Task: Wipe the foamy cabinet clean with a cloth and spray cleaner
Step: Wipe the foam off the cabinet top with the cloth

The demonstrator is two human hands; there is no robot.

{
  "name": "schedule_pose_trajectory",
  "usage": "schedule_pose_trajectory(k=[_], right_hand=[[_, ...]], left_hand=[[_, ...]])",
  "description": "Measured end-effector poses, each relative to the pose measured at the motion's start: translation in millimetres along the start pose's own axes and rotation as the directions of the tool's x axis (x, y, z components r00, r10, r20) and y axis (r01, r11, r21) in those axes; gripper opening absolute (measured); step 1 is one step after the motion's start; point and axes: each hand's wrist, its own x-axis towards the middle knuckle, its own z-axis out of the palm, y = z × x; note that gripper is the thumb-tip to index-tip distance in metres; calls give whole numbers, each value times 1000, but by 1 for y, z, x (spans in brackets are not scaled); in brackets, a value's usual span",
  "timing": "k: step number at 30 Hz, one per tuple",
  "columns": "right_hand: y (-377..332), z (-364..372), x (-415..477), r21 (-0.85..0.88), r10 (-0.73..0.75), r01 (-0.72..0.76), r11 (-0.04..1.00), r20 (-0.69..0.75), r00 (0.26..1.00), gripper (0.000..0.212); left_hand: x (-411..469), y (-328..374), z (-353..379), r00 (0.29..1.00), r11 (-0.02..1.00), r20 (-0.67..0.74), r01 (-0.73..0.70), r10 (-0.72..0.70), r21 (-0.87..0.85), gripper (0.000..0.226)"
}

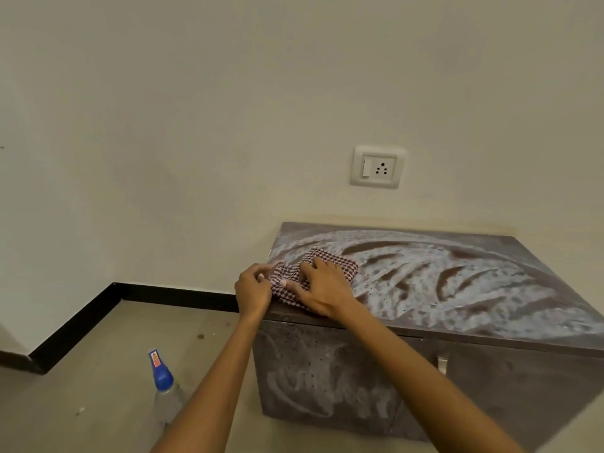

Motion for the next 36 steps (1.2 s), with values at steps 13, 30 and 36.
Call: schedule_pose_trajectory(k=[13,30,36], right_hand=[[-39,33,51,-58,-180,200,978,243,953,70],[-45,34,38,-36,-278,294,955,228,933,56],[-25,30,4,-98,-584,608,788,191,789,62]], left_hand=[[13,-27,-17,809,543,418,588,-414,-600,40],[17,-30,-27,724,406,568,690,-392,-599,73],[21,-44,-42,670,434,615,740,-415,-513,90]])
